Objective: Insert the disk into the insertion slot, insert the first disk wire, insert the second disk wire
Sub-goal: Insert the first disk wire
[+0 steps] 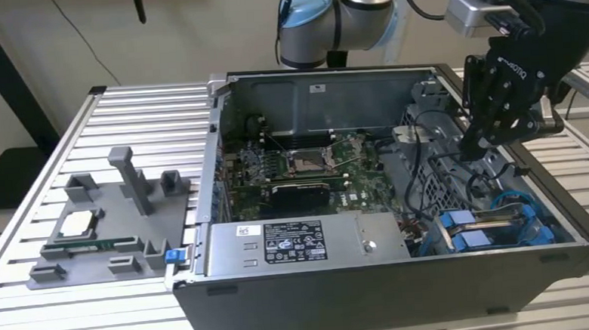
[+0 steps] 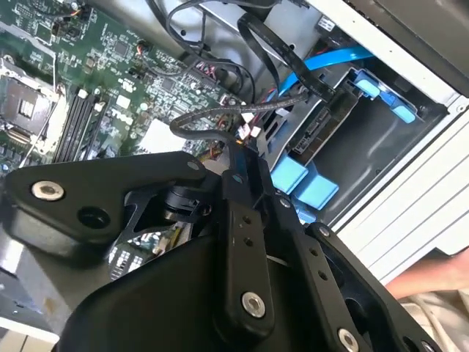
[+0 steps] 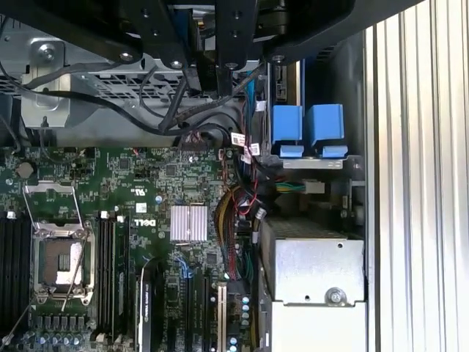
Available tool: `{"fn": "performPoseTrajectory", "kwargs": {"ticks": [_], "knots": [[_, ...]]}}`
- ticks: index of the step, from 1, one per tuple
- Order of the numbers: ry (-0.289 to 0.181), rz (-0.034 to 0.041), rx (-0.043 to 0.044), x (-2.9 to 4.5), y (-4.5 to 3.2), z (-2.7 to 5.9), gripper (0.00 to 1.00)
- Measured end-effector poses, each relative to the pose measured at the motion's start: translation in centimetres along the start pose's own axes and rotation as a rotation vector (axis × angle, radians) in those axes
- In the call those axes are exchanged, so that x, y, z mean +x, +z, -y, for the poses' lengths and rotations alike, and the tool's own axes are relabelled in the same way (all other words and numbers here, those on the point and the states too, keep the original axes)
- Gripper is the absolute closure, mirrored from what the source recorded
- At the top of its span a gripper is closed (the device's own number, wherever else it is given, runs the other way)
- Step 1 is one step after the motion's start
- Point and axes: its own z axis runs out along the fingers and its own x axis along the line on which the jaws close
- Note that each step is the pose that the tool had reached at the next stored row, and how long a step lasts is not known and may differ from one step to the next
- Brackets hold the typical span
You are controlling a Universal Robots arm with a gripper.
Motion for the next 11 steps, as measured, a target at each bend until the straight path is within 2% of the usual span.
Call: {"fn": "performPoseTrajectory", "kwargs": {"ticks": [11], "knots": [[0.0, -0.0029, 0.0001, 0.03, 0.11, 0.05, 1.0]]}}
